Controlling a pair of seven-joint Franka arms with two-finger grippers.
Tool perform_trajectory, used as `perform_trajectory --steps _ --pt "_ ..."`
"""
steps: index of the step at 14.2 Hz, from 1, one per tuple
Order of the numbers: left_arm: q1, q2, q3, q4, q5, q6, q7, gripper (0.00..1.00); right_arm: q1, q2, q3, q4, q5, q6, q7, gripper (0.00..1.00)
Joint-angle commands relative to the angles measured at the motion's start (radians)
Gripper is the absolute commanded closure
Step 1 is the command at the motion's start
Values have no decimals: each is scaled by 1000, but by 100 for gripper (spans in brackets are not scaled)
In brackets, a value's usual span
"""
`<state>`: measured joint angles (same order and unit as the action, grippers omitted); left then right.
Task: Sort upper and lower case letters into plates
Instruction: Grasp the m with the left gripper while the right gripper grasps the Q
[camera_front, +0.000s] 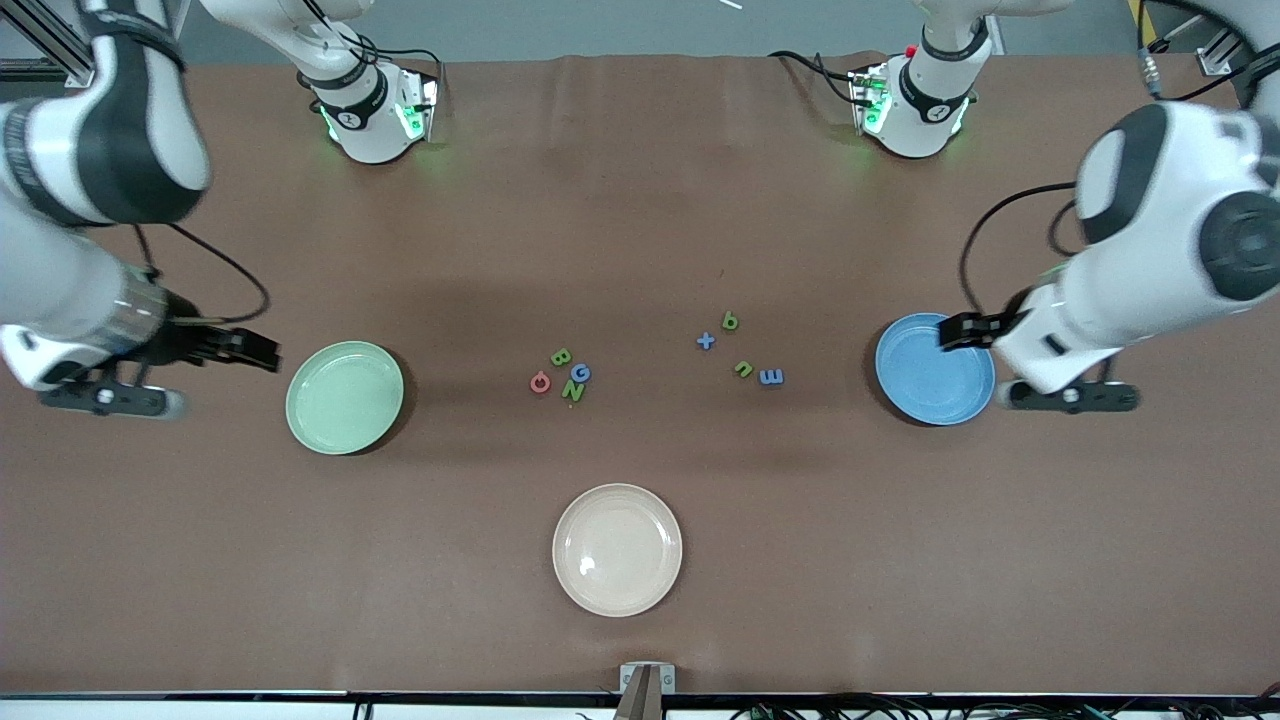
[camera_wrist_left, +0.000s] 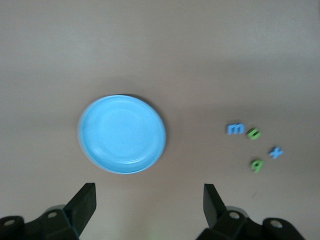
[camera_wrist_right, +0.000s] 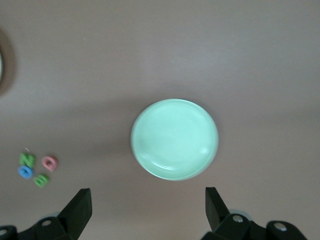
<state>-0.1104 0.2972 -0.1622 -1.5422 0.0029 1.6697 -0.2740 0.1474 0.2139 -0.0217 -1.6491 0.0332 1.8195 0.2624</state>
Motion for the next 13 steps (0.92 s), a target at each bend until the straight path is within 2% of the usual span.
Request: perform_trajectory --steps 1,3,6,10,13 --pt "-90 71 3 2 -7 80 -181 5 96 24 -6 -142 14 204 188 0" --pt "-136 115 3 -33 -7 163 -247 5 180 74 -7 -205 14 349 356 0" --pt "-178 117 1 -162 -7 338 -319 2 286 180 -7 -204 13 441 564 0" --pt "-212 132 1 -323 -7 554 -358 1 317 292 -7 -204 13 555 641 1" --pt "-239 160 1 -389 -6 686 -410 1 357 357 -7 -204 13 636 728 4"
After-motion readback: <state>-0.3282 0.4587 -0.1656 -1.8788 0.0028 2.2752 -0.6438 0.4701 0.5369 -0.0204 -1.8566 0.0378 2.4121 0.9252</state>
